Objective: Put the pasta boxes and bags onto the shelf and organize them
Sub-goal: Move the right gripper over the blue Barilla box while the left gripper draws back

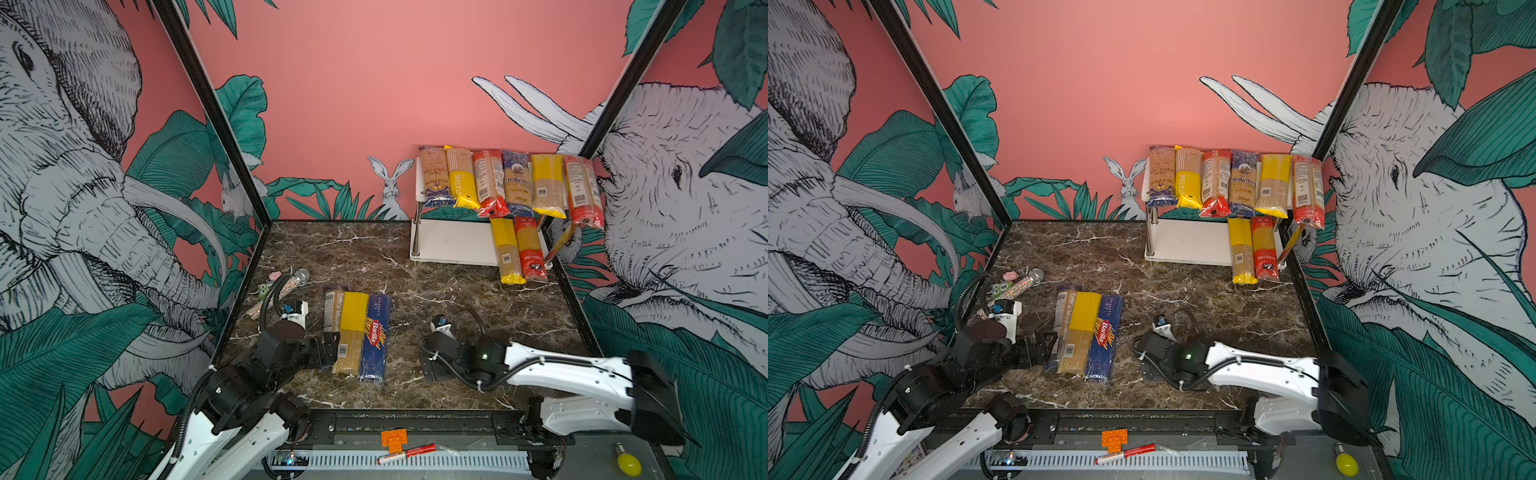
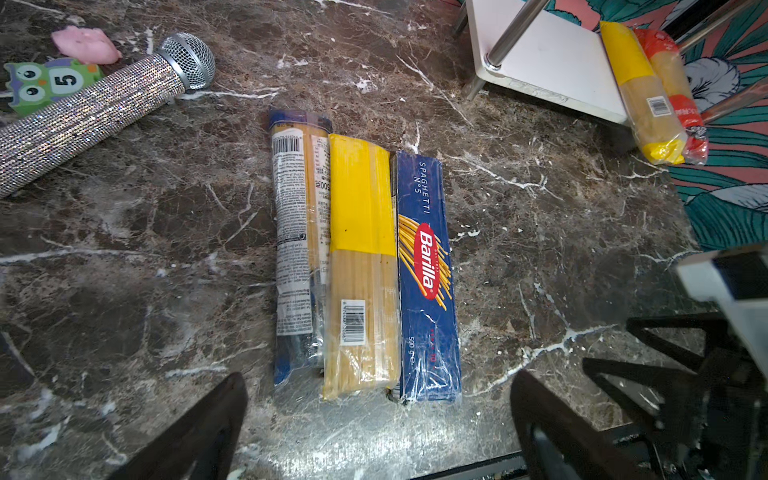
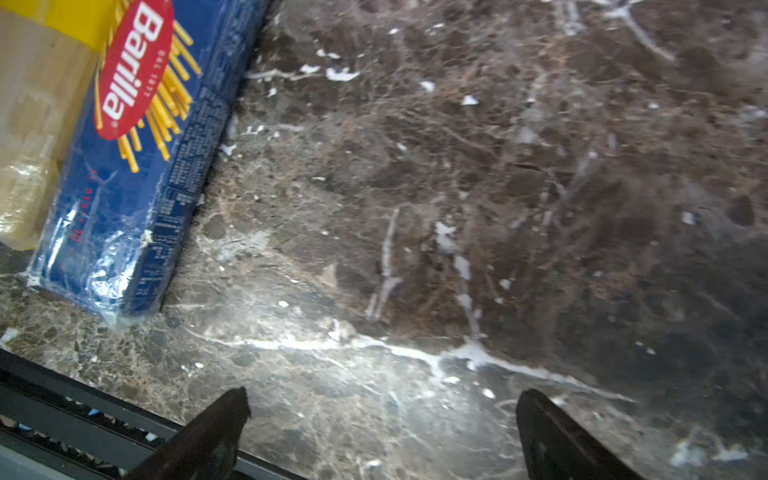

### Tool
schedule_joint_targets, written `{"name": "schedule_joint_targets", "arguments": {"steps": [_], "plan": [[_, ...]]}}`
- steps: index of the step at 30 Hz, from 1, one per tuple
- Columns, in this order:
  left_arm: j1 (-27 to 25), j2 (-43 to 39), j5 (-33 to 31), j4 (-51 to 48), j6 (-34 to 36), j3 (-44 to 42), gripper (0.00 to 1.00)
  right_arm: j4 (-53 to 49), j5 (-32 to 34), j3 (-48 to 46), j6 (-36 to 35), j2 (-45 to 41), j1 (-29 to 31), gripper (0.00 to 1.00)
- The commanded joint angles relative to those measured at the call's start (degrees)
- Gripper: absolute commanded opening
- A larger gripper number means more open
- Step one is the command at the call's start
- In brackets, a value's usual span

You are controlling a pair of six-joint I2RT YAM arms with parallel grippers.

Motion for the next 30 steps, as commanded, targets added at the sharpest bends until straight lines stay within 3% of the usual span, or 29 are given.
{"name": "schedule_joint_targets", "arguments": {"steps": [1,5,8,24,30], "plan": [[-0.2,0.8,-1.1,-1.5,0.8,0.7,1.00,7.0,0.0,7.8,0.9,8.3,2.1,0.99],[-0.3,2.3,-2.6,-2.5,2.4,2.9,0.99,7.0,-4.1,17.0,-3.0,19.3,2.7,0.99],[-0.3,2.5,-4.5,-3.4,2.9,4.9,0.99,6.4,-5.4,20.6,-4.8,23.0,2.7,0.99],[-0.3,4.6,-9.1,-7.0,4.7,13.4,1.00,4.9,-8.1,28.6,-11.9,34.1,2.2,0.99],[-0.2,8.3,-8.7,-4.3,6.3,15.2,1.00,1.7,-7.4,28.2,-10.4,35.7,1.1,0.99]]}}
